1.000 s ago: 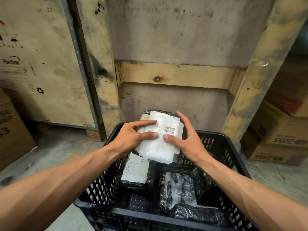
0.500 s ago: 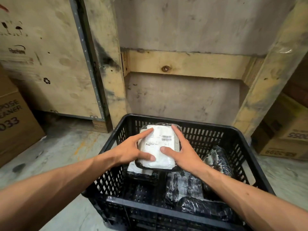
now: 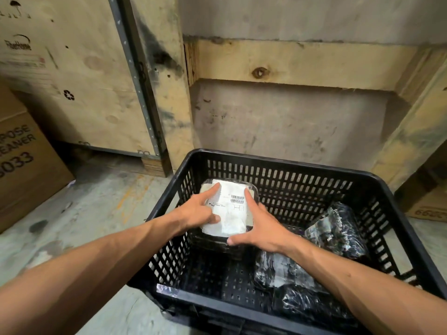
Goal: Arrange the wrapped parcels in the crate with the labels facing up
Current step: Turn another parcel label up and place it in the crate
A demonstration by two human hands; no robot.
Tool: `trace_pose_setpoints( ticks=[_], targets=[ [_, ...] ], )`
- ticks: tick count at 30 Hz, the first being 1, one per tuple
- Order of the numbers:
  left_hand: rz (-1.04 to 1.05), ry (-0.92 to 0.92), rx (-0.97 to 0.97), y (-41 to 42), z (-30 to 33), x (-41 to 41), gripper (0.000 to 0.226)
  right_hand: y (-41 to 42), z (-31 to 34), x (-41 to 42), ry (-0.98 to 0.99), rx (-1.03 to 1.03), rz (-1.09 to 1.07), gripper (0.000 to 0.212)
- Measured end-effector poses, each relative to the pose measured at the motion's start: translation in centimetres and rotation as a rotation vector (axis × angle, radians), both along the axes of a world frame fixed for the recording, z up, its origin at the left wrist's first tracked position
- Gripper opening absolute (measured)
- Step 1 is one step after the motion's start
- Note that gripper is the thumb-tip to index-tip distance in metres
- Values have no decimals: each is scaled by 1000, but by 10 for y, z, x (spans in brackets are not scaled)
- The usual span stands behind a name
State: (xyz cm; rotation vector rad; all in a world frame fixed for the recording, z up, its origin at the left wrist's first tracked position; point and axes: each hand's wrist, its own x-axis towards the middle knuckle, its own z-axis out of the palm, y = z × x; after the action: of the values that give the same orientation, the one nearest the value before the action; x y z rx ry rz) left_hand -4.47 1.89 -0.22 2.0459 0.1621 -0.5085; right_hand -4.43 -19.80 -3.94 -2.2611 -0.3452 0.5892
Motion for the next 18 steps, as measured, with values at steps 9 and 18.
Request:
trace_pose_setpoints(
  ticks=[9, 18],
  targets=[
    [84, 45, 116, -1, -17, 20, 86, 16, -27, 8, -8, -61, -49, 138],
    [52, 54, 179, -1, -15, 24, 86, 19, -29, 3, -14, -45, -80, 130]
  ],
)
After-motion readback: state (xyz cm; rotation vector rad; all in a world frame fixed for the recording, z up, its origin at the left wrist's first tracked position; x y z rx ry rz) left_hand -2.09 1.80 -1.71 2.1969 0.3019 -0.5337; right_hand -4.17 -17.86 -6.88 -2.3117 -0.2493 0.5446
